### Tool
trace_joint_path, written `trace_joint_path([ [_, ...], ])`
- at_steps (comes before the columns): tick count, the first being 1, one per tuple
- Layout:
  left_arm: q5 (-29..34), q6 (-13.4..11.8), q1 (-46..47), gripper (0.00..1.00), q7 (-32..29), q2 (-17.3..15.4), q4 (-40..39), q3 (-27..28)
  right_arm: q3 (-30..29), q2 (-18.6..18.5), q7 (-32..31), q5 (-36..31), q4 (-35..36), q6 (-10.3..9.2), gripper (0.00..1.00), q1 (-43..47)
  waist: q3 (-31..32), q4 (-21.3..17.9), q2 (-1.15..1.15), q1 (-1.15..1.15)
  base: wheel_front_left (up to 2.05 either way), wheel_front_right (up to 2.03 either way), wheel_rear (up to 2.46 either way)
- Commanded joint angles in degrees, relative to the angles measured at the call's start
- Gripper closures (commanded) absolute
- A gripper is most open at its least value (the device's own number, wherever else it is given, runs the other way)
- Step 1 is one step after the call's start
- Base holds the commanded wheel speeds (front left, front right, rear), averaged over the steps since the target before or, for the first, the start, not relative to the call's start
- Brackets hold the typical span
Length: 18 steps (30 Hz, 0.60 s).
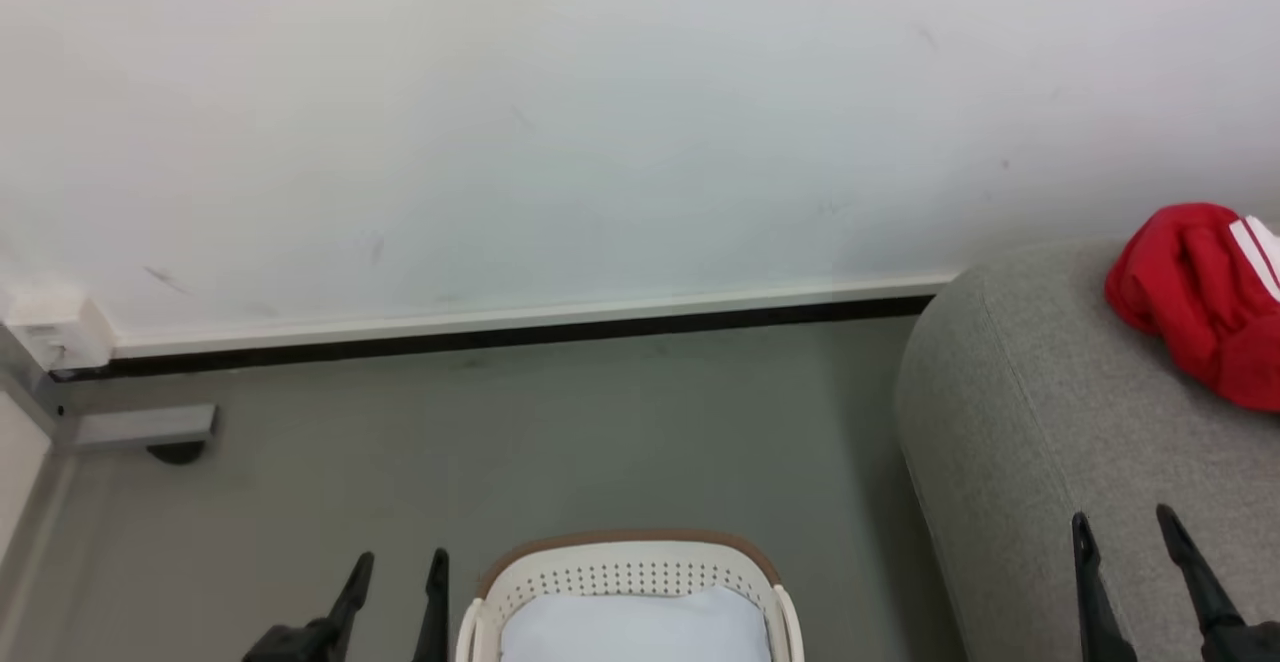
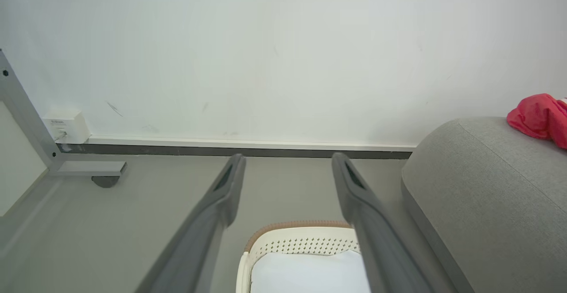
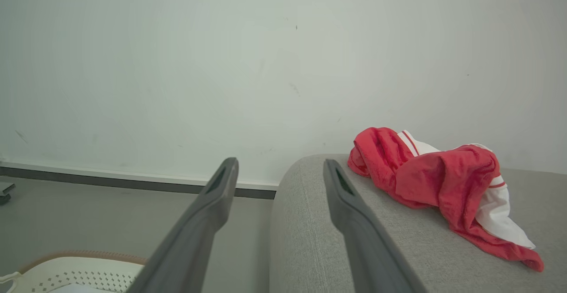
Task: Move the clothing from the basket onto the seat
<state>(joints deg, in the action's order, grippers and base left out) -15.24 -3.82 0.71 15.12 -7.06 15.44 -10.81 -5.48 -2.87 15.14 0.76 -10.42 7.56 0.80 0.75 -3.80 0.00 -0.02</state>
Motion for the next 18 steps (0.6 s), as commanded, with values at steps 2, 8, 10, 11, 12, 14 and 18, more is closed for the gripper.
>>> trace_joint_path([
  [2,1.0,0.7,-1.4,0.0,0.0,0.3,-0.8,1.3,0.8,0.0,0.0,0.8,-0.5,-0.15,0.0,1.3,1.5,0.9,0.0,0.02,0.0,0.0,0.0],
  [8,3.4,2.6,-4.7,0.0,0.0,1.8,-2.6,4.7,2.0,-0.1,0.0,1.9,-1.4,-0.15,0.0,2.3,2.8,1.0,0.0,0.02,0.0,0.0,0.0],
  [10,4.1,3.1,-5.4,0.0,0.0,2.2,-3.0,5.7,1.9,-0.1,0.0,2.4,-1.3,-0.15,0.0,2.2,2.9,1.0,0.0,0.02,0.0,0.0,0.0],
  [11,4.4,3.3,-5.6,0.0,0.0,2.4,-3.2,6.1,1.8,-0.1,0.0,2.4,-1.3,-0.15,0.0,2.1,2.8,1.0,0.0,0.02,0.0,0.0,0.0],
  [12,4.7,3.5,-5.8,0.0,0.0,2.6,-3.3,6.3,1.7,-0.1,0.0,2.6,-1.3,-0.15,0.0,2.0,2.8,1.1,0.0,0.02,0.0,0.0,0.0],
  [14,5.4,4.0,-5.8,0.0,0.0,2.9,-3.3,6.8,1.6,-0.1,0.0,2.8,-1.3,-0.15,0.0,1.7,2.7,1.1,0.0,0.02,0.0,0.0,0.0],
  [18,6.4,4.6,-5.7,0.0,0.0,3.3,-3.4,7.7,1.4,-0.1,0.0,2.7,-1.8,-0.15,0.0,1.1,2.5,1.2,0.0,0.02,0.0,0.0,0.0],
])
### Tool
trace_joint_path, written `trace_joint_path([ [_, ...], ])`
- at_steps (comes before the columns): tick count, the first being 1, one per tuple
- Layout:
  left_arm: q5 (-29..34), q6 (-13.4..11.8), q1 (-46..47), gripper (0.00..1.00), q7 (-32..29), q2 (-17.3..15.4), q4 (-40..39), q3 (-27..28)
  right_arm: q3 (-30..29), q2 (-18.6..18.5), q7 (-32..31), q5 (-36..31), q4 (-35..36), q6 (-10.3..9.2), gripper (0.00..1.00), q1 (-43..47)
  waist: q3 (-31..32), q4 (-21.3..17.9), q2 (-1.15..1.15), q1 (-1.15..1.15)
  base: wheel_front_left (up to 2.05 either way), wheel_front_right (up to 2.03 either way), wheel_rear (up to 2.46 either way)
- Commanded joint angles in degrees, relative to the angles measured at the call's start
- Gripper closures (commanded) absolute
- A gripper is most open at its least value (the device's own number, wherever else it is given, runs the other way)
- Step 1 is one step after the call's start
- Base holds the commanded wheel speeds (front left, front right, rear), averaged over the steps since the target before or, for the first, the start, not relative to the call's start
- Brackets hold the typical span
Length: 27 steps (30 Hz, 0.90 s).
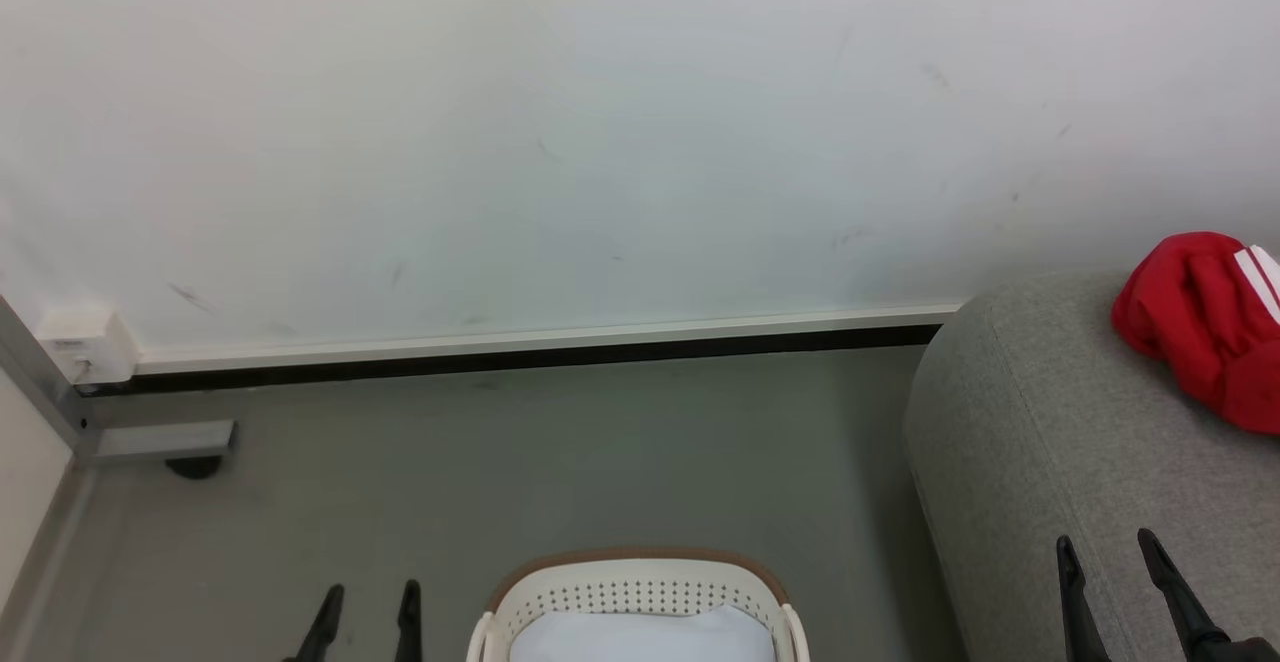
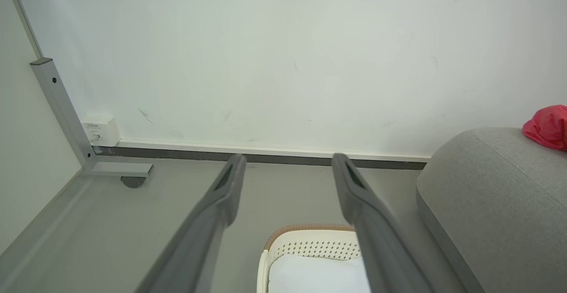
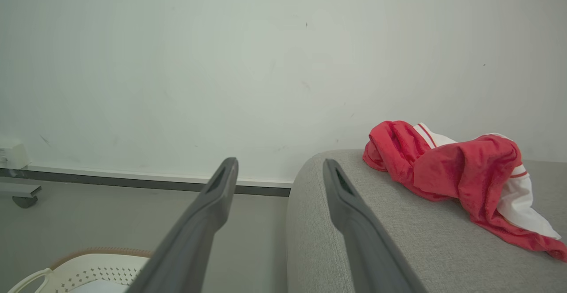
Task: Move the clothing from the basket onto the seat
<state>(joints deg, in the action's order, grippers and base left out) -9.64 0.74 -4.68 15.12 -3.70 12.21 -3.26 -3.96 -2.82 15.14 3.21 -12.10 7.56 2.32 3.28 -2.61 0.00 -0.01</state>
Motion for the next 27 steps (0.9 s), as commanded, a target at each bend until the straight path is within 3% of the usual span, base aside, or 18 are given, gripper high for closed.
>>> trace_joint_path([
  [1,0.8,0.2,-0.3,0.0,0.0,0.0,-0.2,0.4,-0.1,-0.2,0.0,0.2,-0.2,-0.15,0.0,-0.6,-0.1,0.0,0.0,0.01,0.0,0.0,0.0],
  [10,1.3,1.4,0.1,0.0,0.0,0.5,0.1,1.3,0.4,-0.2,0.0,0.2,-1.1,-0.15,0.0,-1.2,-0.3,-0.4,0.0,0.01,0.0,0.0,0.0],
  [11,1.1,1.4,0.1,1.0,0.0,0.6,0.1,1.2,0.4,0.0,0.0,0.0,-0.9,0.0,1.0,-0.7,-0.3,-0.4,0.0,0.01,0.0,0.0,0.0],
  [16,0.2,1.5,-0.3,1.0,-0.4,1.1,2.5,1.1,0.1,0.6,-0.4,0.9,-3.2,0.0,1.0,0.2,-0.3,-0.4,0.0,0.01,0.0,0.0,0.0],
  [27,-12.2,2.3,1.5,1.0,-3.7,1.0,2.4,2.5,-0.4,0.4,-3.7,14.1,-3.0,-0.01,1.0,-1.2,-0.6,-0.1,0.0,0.01,0.0,0.0,0.0],
])
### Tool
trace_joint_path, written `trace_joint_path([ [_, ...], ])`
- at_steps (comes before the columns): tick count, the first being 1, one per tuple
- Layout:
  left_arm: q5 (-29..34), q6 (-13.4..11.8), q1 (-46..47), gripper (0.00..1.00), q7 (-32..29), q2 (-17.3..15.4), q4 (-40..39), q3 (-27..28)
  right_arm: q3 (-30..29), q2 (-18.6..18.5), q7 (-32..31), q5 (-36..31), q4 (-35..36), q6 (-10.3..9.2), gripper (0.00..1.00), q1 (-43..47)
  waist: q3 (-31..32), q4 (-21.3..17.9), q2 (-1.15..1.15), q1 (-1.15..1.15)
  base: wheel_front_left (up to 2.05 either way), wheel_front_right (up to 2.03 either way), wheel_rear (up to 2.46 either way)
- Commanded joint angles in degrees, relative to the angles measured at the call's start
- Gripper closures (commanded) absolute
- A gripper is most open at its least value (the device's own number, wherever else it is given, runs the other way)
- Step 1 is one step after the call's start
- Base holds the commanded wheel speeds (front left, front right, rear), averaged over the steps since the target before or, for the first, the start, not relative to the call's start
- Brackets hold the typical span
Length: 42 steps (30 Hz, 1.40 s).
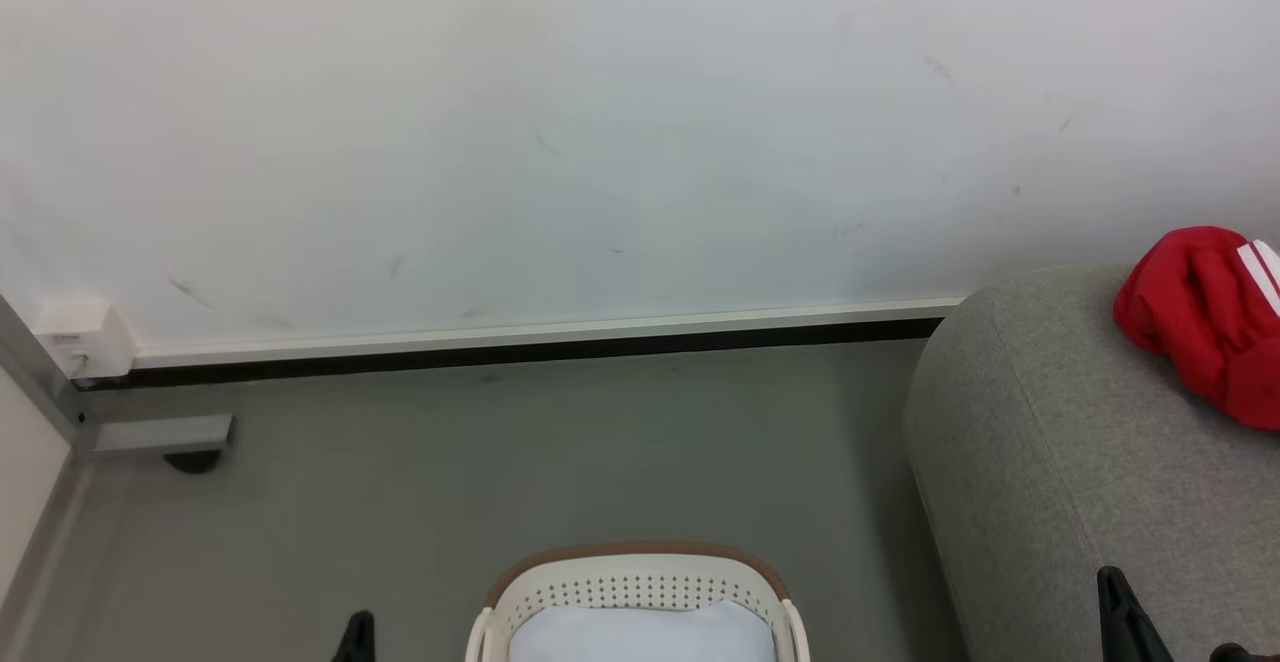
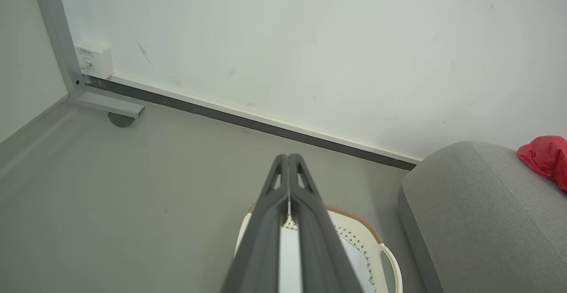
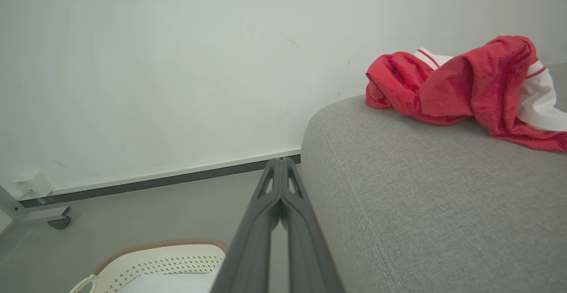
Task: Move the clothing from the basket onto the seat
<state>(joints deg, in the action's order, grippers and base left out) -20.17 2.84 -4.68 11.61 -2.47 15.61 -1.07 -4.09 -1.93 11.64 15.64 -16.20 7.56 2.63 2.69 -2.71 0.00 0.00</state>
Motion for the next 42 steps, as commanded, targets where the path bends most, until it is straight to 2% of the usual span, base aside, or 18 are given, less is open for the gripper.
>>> trace_joint_path([
  [1,-2.7,0.2,1.6,1.0,-0.5,-0.2,-1.0,0.5,-0.2,-0.5,-0.4,2.8,1.2,-0.01,1.0,-1.6,0.0,0.0,0.0,0.0,0.0,0.0,0.0],
  [20,-20.5,1.4,4.0,1.0,-4.9,-0.3,-1.3,2.2,-0.7,-0.6,-4.8,21.7,1.7,-0.03,1.0,-3.6,-0.5,0.5,0.0,0.0,0.0,0.0,0.0],
  [42,-36.3,2.4,6.3,1.0,-9.0,-0.4,-1.5,3.9,-1.3,-0.8,-8.9,38.5,1.9,-0.06,1.0,-5.4,-1.0,1.0,0.0,0.0,0.0,0.0,0.0],
])
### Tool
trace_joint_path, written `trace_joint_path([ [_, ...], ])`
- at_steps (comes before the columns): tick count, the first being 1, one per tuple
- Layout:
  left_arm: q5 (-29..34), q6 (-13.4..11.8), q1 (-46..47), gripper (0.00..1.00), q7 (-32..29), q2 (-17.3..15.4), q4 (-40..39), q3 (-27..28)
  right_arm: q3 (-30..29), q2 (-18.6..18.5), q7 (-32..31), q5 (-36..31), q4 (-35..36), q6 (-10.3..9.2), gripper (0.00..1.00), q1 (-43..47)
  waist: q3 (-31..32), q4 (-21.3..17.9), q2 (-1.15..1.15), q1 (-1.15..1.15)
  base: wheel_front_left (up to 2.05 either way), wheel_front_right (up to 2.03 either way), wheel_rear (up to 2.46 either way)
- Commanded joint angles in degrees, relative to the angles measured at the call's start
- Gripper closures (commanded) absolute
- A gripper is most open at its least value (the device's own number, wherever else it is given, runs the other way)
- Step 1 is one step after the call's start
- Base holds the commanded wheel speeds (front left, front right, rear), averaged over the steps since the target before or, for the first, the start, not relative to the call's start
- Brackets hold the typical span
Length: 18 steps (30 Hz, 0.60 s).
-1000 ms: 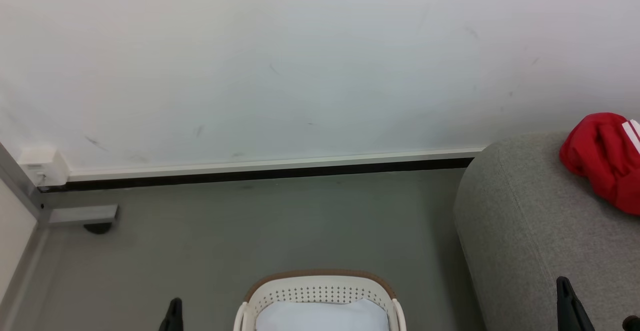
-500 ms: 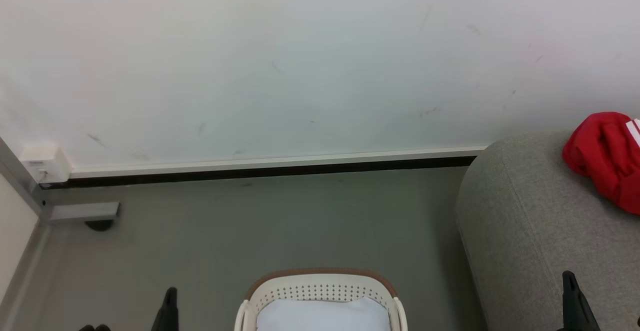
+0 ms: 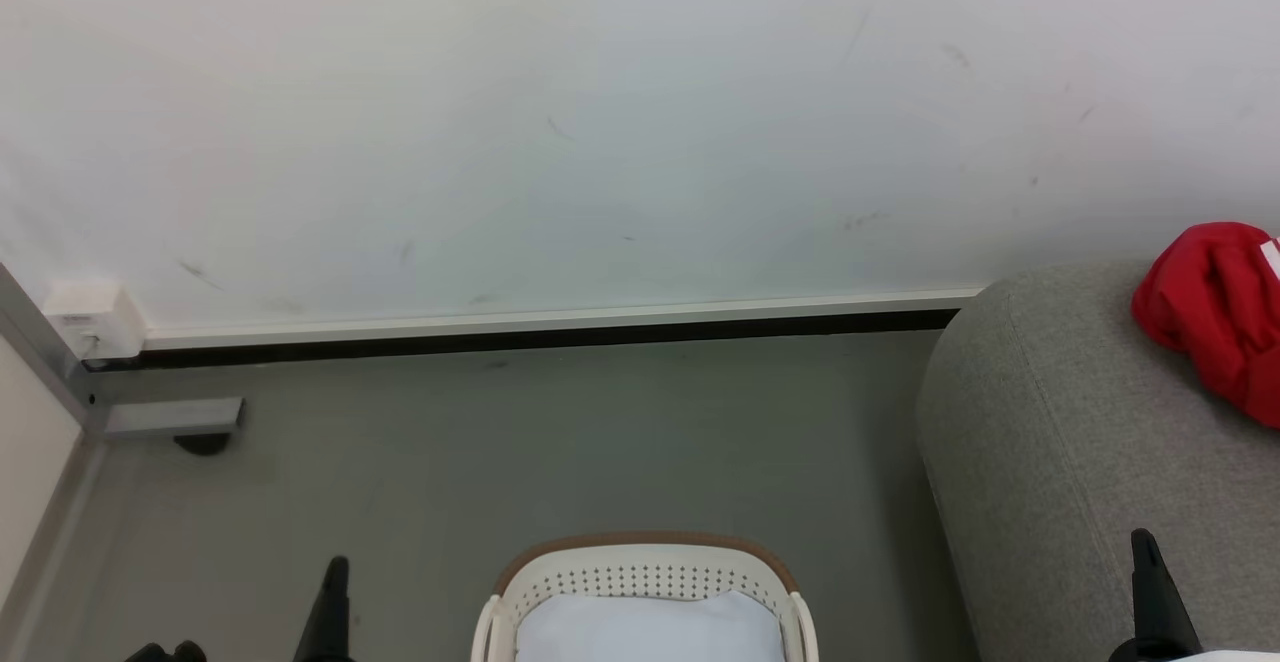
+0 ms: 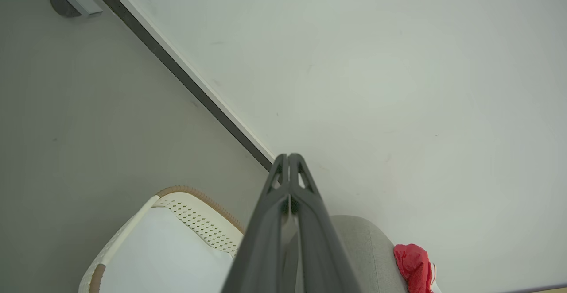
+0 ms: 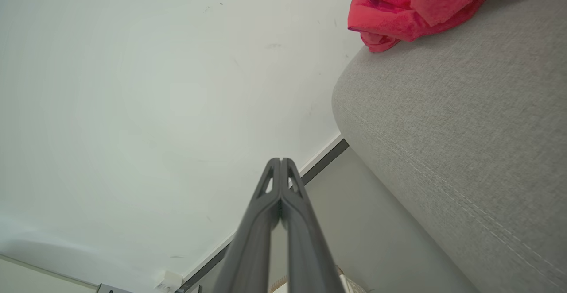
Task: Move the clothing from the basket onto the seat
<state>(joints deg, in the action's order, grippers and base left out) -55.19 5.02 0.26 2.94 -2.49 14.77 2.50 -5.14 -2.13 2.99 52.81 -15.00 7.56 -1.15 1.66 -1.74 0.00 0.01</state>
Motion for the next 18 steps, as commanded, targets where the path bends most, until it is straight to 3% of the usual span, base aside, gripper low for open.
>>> trace_joint_path([
  [1,-2.0,0.3,1.5,1.0,-0.5,-0.4,-0.6,0.4,-0.2,-0.6,-0.5,2.1,0.7,-0.06,1.0,-1.7,0.0,0.0,0.0,0.0,0.0,0.0,0.0],
  [18,-12.5,1.0,2.9,1.0,-3.2,-0.4,-0.7,1.6,-0.6,-0.8,-3.2,13.3,0.9,-0.08,1.0,-2.8,-0.5,0.4,0.0,0.0,0.0,0.0,0.0],
])
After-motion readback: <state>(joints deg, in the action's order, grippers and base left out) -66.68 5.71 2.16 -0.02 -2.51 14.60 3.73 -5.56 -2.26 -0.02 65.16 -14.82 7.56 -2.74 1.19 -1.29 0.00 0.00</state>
